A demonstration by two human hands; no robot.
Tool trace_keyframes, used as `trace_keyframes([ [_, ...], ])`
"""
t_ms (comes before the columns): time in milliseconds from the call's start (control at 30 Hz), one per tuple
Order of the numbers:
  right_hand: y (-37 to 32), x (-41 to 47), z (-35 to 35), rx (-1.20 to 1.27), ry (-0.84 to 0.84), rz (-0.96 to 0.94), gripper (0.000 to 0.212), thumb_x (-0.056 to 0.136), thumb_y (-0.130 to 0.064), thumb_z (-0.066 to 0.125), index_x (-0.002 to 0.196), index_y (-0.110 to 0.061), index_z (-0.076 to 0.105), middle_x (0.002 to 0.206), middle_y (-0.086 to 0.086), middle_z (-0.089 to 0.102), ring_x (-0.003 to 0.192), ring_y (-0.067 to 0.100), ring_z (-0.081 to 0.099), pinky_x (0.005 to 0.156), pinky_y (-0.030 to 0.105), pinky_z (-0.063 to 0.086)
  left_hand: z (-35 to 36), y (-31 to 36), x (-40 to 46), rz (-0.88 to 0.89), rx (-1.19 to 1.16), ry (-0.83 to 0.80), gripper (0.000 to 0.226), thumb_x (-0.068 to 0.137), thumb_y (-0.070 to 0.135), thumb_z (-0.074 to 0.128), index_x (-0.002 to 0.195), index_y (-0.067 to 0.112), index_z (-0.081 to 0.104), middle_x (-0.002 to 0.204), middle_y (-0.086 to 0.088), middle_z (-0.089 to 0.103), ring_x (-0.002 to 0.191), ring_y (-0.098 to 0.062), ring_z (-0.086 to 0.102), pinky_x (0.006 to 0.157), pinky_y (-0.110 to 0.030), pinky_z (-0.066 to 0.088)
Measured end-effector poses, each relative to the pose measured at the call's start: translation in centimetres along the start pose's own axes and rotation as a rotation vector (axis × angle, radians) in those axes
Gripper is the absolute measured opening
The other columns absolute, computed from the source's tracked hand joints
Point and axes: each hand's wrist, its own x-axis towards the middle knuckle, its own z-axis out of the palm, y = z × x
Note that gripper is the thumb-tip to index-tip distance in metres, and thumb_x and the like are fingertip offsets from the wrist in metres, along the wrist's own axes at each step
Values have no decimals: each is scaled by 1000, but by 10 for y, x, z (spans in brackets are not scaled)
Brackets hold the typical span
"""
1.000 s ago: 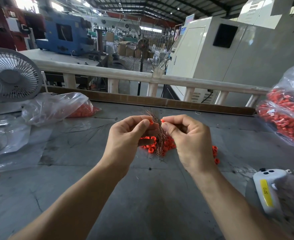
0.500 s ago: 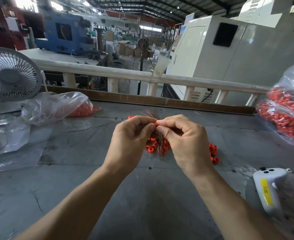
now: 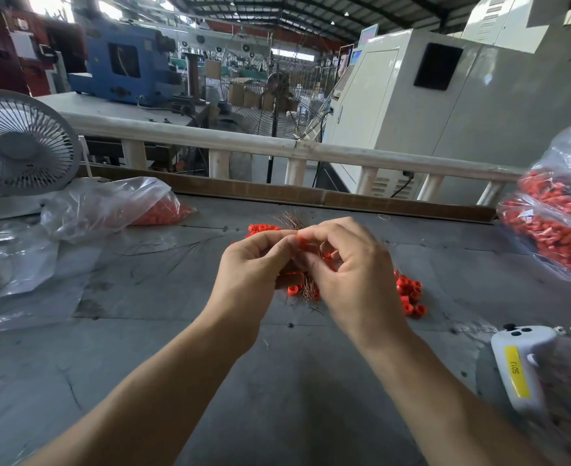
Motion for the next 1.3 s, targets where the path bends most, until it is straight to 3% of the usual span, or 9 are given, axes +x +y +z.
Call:
trace_keyframes([
  [100, -2, -3, 3, -102, 30, -32, 14, 85, -11, 81, 96, -18, 75, 96, -7, 67, 96, 16, 62, 82, 36, 52, 3, -1, -2, -115, -113, -6, 21, 99, 13, 63, 109, -2, 73, 96, -21, 71, 90, -31, 65, 94, -47, 54],
  [233, -2, -4, 4, -151, 42, -48, 13, 85, -8, 79, 93, -16, 74, 94, -7, 68, 95, 17, 61, 82, 32, 50, 2, 0, -1, -186, -167, -17, 31, 98, 12, 63, 117, -12, 65, 91, -18, 64, 87, -29, 62, 87, -42, 52],
  [333, -1, -2, 3, -183, 57, -59, 11, 85, -9, 79, 92, -14, 74, 94, -6, 69, 95, 17, 61, 82, 31, 49, 0, 2, 0, -201, -165, -36, 31, 99, 13, 61, 118, -11, 65, 91, -17, 63, 84, -26, 63, 81, -39, 51],
  [433, 1, -1, 2, -187, 49, -85, 9, 86, -9, 78, 91, -14, 72, 93, -6, 68, 94, 18, 60, 82, 34, 50, -1, 2, 0, -212, -151, -45, 30, 101, 13, 58, 118, -10, 66, 92, -17, 64, 86, -27, 64, 85, -42, 51],
  [700, 3, -2, 2, -175, 104, -127, 6, 86, -10, 78, 90, -12, 74, 92, -4, 70, 92, 19, 62, 81, 37, 52, -3, 6, 0, -261, -125, -92, 17, 100, 17, 60, 98, 2, 69, 87, -16, 66, 76, -22, 68, 73, -34, 57],
  [1067, 0, -1, 0, -155, 79, -127, 7, 84, -7, 82, 88, -10, 77, 90, -4, 72, 88, 19, 63, 80, 35, 52, -5, 9, -1, -283, -123, -108, 17, 98, 17, 62, 98, 1, 69, 87, -15, 66, 80, -23, 64, 80, -37, 56],
  [1300, -1, 1, -4, -48, -1, -50, 6, 85, -11, 82, 90, -11, 79, 89, -6, 71, 89, 14, 64, 80, 32, 53, -8, 10, -1, -262, -106, -117, 17, 95, 16, 65, 96, 1, 71, 87, -15, 69, 80, -23, 66, 75, -34, 60],
])
